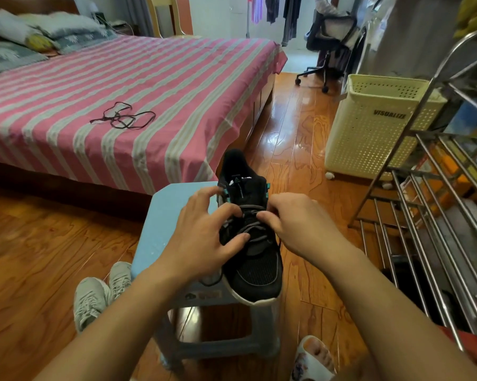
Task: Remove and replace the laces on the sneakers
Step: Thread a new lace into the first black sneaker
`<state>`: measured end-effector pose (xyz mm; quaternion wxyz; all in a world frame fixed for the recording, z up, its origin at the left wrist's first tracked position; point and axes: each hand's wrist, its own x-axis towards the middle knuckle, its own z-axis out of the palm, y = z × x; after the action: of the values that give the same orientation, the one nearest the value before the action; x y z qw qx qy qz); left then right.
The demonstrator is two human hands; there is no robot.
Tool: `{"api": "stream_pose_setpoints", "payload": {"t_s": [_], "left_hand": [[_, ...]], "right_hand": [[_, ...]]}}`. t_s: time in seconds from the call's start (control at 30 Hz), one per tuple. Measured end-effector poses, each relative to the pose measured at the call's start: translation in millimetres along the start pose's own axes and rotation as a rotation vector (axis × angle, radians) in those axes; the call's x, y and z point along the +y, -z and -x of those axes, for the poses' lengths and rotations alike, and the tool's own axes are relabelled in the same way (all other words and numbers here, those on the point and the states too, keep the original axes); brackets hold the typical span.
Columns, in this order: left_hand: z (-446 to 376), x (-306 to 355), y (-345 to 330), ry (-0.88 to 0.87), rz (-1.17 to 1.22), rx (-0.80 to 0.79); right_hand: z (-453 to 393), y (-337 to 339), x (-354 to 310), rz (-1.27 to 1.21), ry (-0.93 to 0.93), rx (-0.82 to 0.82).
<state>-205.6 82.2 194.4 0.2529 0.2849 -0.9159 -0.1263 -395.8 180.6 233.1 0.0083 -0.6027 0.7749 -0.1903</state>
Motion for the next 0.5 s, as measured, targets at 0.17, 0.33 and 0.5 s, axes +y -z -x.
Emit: {"api": "stream_pose_setpoints", "payload": {"t_s": [0.17,0.33,0.5], "left_hand": [[-14.0,-12.2,10.3,-0.115,0.060,-0.112],[-13.8,-11.6,13.3,-0.119,0.037,-0.091],[-10.3,-13.4,4.0,-0.114,0.101,-0.097]], "right_hand": [[2.7,2.2,7.4,-0.055,0.062,0.198],[10.2,34.8,86.8,-0.210,-0.686,0.544],[7.1,13.7,54.3,-0.205,-0.479,0.124]]}}
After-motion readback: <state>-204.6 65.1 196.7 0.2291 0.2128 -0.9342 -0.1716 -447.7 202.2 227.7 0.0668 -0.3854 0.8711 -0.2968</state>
